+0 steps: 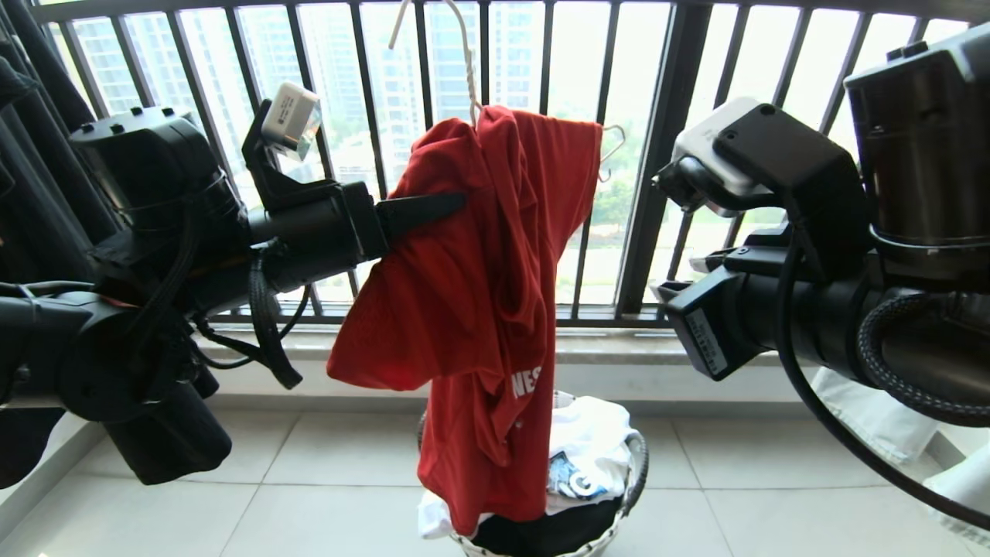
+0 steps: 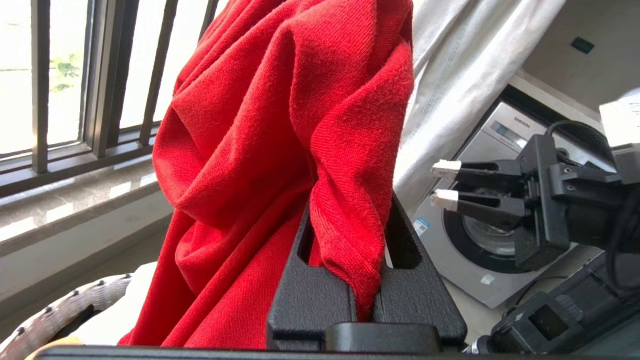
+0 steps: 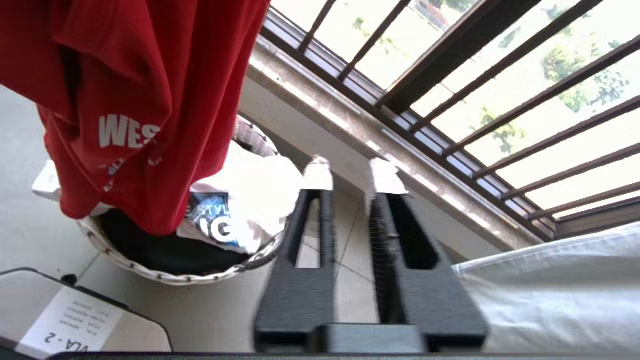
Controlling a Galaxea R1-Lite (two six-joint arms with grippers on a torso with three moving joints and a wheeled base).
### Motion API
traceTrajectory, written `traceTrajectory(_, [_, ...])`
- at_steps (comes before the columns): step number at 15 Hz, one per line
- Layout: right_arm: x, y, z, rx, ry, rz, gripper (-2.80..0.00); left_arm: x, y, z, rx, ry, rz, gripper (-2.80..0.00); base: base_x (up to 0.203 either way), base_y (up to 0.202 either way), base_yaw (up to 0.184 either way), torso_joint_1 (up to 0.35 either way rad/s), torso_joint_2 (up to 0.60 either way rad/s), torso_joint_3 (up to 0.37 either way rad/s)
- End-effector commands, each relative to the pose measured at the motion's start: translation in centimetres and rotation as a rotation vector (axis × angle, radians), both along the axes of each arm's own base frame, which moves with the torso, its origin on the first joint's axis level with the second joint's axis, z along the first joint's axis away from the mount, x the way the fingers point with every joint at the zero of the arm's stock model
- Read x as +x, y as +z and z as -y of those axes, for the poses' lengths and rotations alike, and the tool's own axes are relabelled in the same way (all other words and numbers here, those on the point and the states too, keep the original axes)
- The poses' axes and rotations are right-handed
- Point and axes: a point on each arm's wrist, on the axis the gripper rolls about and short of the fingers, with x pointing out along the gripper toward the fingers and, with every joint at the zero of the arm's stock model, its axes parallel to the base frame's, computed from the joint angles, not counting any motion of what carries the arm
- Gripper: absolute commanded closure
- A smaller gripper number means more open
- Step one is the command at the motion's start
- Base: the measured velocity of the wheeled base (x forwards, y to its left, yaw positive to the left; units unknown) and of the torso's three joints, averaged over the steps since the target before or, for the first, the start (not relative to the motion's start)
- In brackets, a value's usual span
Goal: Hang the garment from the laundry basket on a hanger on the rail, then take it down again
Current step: Hang the clothes rack on the clothesline
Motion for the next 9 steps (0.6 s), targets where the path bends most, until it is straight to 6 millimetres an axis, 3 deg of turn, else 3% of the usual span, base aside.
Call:
traceTrajectory(1, [-0.1,0.1,1.6,-0.016,-0.035,-0.011,0.0,-0.8,0.5,-0.3,-0.012,-0.024,0.0,0.0,0.0,0.0,0.0,0.0,0.0,0.0])
traceTrajectory(4, [-0.2,0.5,3.2,-0.047,-0.016,-0.03,0.0,-1.5,0.4,-0.6,0.028,-0.061,-0.095,0.0,0.0,0.0,0.0,0.0,0.0,0.0])
traceTrajectory(9, [0.1,0.9,4.1,-0.143,0.065,-0.026,0.0,-2.4,1.4,-1.2,0.066,-0.077,-0.188,0.0,0.0,0.0,0.0,0.0,0.0,0.0])
